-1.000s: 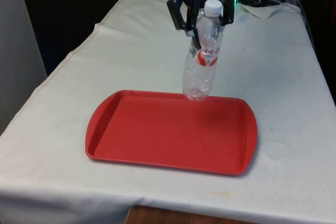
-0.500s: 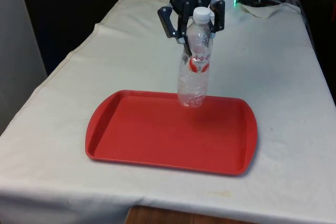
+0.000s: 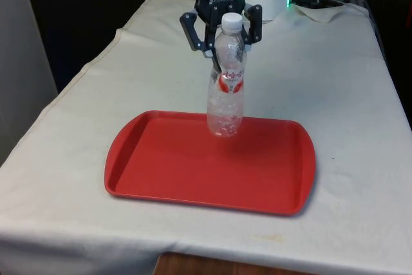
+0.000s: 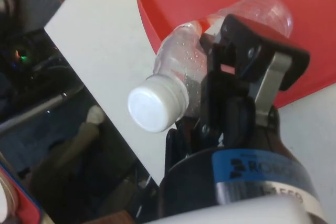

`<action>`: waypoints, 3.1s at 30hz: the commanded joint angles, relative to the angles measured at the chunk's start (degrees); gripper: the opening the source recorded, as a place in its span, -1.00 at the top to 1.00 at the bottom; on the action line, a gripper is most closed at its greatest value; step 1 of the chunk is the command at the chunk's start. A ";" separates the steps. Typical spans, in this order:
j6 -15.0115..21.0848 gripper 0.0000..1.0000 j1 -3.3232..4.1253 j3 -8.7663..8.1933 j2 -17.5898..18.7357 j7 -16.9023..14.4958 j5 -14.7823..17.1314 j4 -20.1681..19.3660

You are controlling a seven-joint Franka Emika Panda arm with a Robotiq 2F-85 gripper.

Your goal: Place the bottle upright on the tray.

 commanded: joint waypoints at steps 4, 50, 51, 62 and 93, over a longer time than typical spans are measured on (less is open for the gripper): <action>1.03 0.31 -0.52 0.29 0.46 -1.83 2.01 0.46; 2.18 0.31 -0.29 -3.78 5.73 -10.94 12.89 2.86; 2.52 0.31 -0.17 -3.72 5.67 -11.00 13.01 2.75; 2.18 0.31 -0.29 -3.72 5.79 -11.00 13.01 2.86; 2.64 0.31 0.69 -2.81 7.51 -9.63 13.41 3.78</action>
